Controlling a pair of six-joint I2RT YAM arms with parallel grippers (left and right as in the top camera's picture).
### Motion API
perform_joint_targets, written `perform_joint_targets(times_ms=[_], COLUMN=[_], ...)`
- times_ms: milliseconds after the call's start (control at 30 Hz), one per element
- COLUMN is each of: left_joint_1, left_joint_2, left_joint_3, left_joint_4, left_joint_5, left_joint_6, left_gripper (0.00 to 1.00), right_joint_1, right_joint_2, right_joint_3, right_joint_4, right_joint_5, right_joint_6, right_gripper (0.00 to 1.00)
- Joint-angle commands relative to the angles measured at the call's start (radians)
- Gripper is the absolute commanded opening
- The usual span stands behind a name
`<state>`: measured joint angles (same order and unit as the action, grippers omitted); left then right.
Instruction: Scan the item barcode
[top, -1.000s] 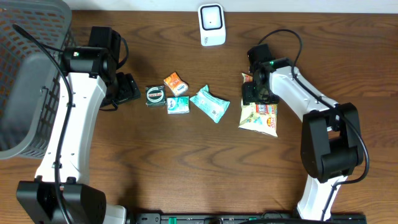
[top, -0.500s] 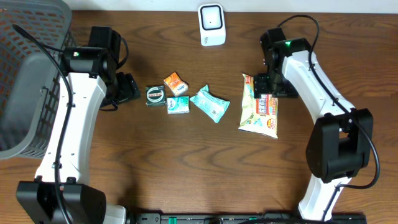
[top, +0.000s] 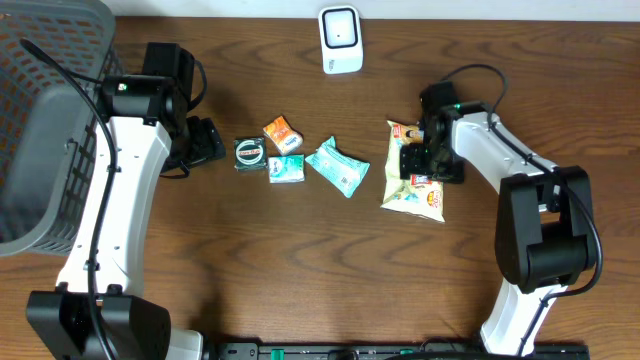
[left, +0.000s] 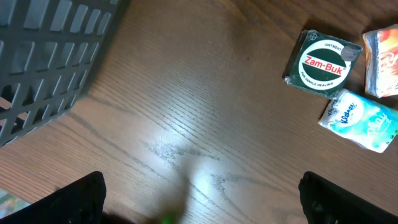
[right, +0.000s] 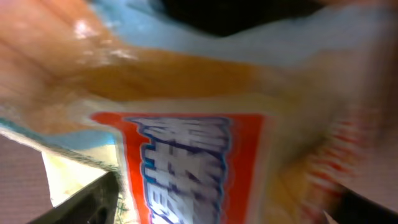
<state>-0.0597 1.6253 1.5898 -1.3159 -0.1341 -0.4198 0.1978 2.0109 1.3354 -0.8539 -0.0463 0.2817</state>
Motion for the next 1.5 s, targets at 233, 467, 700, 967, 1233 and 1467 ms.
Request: perform_joint_targets(times_ms=[233, 467, 700, 967, 1233, 1467], left_joint_1=[0.003, 0.003, 0.003, 0.003, 0.003, 0.003], left_joint_2=[0.006, 0.006, 0.006, 0.006, 0.006, 0.006], left_joint_3=[-0.002, -0.002, -0.002, -0.002, -0.002, -0.002], left_joint_4=[-0.004, -0.004, -0.004, -0.004, -0.004, -0.004], left_joint_5=[-0.009, -0.009, -0.009, -0.009, -0.009, -0.009], left_joint_6=[-0.008, -0.008, -0.008, -0.008, -0.008, -0.008], left_gripper=[0.98, 0.98, 0.98, 0.97, 0.97, 0.98], right_joint_1=[-0.001, 0.016, 0.084, 0.135, 0.146, 0.175], right_joint_2=[-0.010, -0.010, -0.010, 0.033, 0.215, 0.351], right_joint_3=[0.021, 0.262, 0.377, 0.399, 0.637, 0.661], right_joint_4=[-0.042, -0.095, 0.182, 0.521, 0.592, 0.860], right_joint_5=[-0.021, -0.028, -0.027, -0.024, -0.023, -0.012], right_joint_6=[0.010, 0.009, 0.029, 0.100, 0.055, -0.063], right_gripper=[0.07, 0.01, 0.01, 0.01, 0.01, 0.01])
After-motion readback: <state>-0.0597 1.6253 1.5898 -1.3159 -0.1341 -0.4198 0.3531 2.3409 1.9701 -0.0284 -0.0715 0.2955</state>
